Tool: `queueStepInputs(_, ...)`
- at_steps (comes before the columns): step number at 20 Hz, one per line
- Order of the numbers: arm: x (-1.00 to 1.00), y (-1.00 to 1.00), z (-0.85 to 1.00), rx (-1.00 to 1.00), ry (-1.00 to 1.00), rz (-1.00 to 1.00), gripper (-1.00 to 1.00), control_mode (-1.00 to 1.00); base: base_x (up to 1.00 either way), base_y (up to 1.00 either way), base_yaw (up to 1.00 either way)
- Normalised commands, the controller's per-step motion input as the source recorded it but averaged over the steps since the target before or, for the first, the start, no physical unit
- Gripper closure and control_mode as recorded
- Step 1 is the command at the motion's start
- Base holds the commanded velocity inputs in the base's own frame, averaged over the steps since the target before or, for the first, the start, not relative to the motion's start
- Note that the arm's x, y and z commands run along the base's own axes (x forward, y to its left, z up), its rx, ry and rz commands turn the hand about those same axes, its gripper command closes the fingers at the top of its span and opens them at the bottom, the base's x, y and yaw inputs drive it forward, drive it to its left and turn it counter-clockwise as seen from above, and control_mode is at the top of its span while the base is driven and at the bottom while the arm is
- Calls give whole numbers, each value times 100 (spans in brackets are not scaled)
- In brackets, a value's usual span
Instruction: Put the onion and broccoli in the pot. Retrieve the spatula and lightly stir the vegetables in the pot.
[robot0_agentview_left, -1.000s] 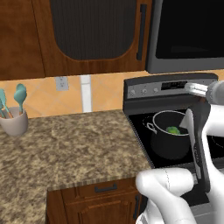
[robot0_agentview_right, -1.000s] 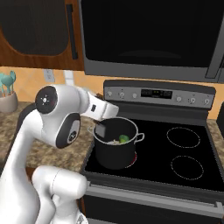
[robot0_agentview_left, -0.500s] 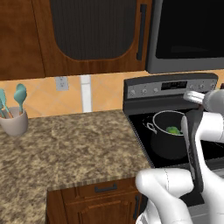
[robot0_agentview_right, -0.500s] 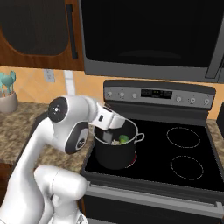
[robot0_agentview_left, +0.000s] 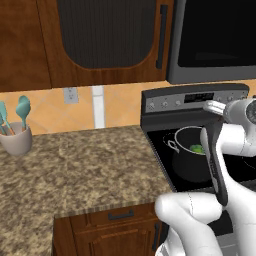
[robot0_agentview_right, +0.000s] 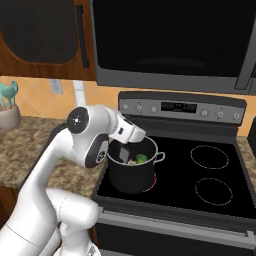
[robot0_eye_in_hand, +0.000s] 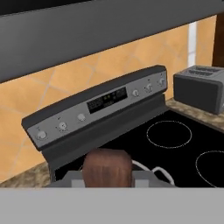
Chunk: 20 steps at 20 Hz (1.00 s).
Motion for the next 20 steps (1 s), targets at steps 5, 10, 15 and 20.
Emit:
queueStepInputs(5, 11, 0, -28, 0, -20, 0, 100, -100, 0, 0, 0)
queueStepInputs(10, 1, 0, -19, -3, -24, 0, 100, -100, 0, 0, 0)
queueStepInputs(15, 24, -12, -25, -1, 0, -4, 100, -100, 0, 0, 0)
queueStepInputs(20, 32, -5, -20, 0, 9, -6, 100, -100, 0, 0, 0)
